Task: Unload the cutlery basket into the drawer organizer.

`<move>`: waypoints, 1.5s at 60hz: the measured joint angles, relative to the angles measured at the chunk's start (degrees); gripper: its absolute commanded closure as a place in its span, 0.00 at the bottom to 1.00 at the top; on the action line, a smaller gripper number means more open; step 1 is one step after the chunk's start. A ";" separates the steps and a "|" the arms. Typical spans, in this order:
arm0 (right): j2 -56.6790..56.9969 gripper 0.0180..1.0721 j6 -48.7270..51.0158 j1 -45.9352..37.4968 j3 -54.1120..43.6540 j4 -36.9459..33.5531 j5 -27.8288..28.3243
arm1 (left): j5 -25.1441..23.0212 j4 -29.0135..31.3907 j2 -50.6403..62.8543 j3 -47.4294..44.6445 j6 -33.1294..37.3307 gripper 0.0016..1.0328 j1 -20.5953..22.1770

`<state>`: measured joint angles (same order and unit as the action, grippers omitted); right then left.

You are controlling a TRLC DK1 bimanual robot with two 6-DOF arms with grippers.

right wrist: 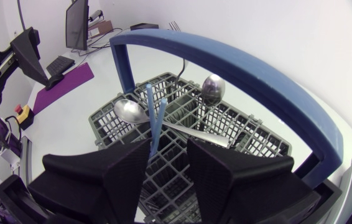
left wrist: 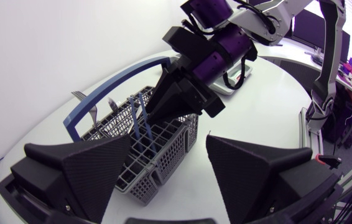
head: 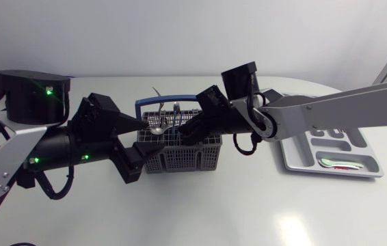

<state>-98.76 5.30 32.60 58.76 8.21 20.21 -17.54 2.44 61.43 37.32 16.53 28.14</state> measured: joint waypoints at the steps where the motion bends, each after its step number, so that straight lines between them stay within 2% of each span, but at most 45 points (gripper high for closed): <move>1: 0.20 0.53 -0.02 0.07 -0.02 -0.09 -0.20 | 0.00 -0.02 0.00 0.00 0.00 0.14 0.00; 19: 5.14 0.51 -1.07 2.23 -1.53 -1.16 -3.87 | 0.00 0.00 0.00 0.00 0.00 0.14 0.00; 50: 2.45 0.51 -4.74 6.29 -1.22 -3.08 -12.61 | 0.00 0.00 0.00 0.00 0.00 0.13 0.00; 67: 1.27 0.52 -6.40 6.40 -0.44 -2.73 -13.27 | 0.00 -1.09 0.70 -0.07 -0.02 0.13 0.04; 80: 0.92 0.62 -6.62 6.69 0.35 -2.19 -13.68 | 0.00 -1.20 1.53 -0.11 -0.02 0.13 0.07; 90: 0.48 0.77 -6.62 6.73 0.94 -2.01 -14.29 | 0.00 -1.51 1.60 -0.11 -0.02 0.13 0.07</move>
<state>-98.28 -1.32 39.33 59.70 6.20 5.91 -17.54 0.93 63.02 37.21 16.51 28.21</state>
